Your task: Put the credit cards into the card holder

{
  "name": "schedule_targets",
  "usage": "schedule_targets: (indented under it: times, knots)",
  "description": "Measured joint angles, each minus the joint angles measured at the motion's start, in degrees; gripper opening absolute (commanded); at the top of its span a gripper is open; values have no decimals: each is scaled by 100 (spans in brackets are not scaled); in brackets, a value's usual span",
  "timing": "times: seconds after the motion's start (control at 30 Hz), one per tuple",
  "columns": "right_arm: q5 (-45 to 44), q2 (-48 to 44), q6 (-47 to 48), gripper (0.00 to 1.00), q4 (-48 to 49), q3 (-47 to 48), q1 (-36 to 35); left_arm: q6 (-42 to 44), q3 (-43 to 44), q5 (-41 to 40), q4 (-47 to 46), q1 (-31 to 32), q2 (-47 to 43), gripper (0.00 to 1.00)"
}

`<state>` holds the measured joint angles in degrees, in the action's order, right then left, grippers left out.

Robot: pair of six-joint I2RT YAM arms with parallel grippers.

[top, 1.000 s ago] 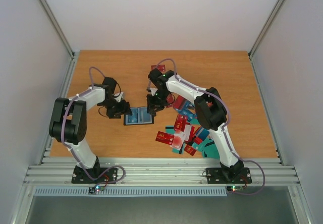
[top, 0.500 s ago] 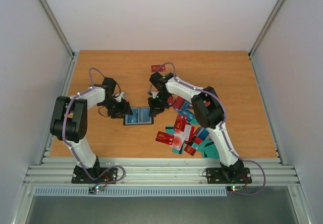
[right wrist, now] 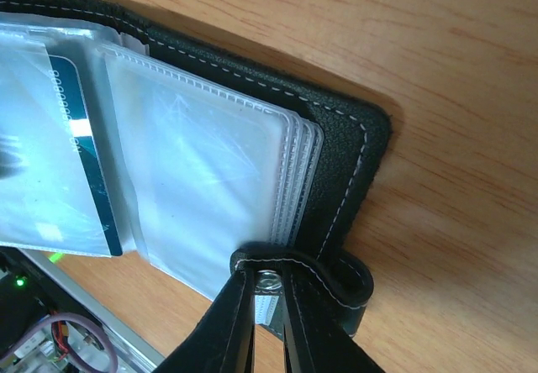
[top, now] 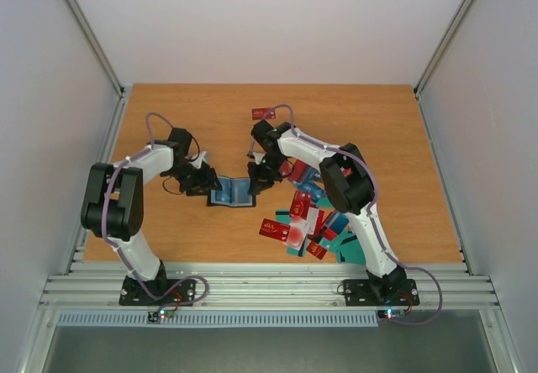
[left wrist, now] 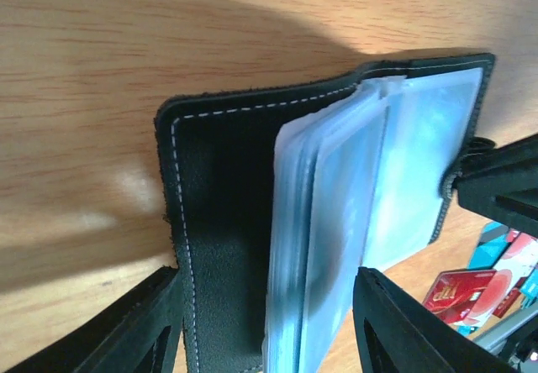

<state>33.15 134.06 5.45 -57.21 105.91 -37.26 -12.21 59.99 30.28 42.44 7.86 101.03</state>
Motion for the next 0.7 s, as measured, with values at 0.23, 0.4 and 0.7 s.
schedule_targets:
  times: [0.23,0.4,0.7]
  knots:
    - [24,0,0,10,2,-4,4,-63,197,129,129,24,-256,56]
    - [68,2,-2,9,2,-11,2,-120,315,262,118,90,-278,56]
    - [107,2,-7,9,4,-28,4,-232,481,446,116,302,-278,56]
